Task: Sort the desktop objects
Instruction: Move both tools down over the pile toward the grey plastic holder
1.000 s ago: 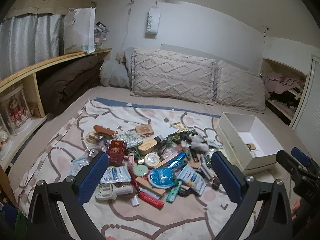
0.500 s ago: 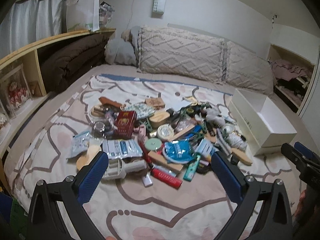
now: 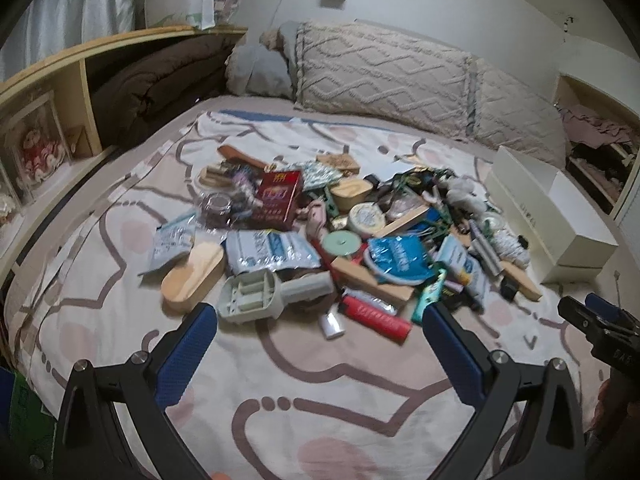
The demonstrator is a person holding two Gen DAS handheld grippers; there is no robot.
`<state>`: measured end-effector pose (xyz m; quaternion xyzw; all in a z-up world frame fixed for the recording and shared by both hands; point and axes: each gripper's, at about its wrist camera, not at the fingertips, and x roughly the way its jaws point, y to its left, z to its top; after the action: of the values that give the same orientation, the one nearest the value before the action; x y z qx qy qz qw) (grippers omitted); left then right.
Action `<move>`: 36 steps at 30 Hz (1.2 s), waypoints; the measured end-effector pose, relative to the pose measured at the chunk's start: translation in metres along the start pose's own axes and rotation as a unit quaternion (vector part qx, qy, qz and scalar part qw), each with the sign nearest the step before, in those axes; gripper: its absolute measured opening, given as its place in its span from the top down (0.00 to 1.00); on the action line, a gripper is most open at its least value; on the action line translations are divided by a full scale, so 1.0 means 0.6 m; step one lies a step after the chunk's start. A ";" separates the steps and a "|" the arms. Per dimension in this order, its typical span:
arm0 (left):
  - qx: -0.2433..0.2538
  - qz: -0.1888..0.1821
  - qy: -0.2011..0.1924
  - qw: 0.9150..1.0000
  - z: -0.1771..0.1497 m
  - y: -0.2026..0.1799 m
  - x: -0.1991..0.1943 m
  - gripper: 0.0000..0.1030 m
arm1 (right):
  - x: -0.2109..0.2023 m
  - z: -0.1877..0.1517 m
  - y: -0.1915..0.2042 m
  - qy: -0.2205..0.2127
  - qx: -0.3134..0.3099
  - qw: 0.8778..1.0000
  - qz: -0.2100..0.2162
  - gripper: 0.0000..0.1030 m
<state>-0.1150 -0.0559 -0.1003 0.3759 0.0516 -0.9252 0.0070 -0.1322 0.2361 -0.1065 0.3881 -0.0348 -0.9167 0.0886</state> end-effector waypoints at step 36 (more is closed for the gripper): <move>-0.138 -0.040 0.051 0.988 -0.035 0.120 0.142 0.00 | 0.133 -0.077 0.009 0.094 0.002 0.996 0.009 0.00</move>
<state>-0.1580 -0.1229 -0.1808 0.4152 0.1938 -0.8887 0.0187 -0.1524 0.2158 -0.1942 0.4727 -0.0313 -0.8751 0.0990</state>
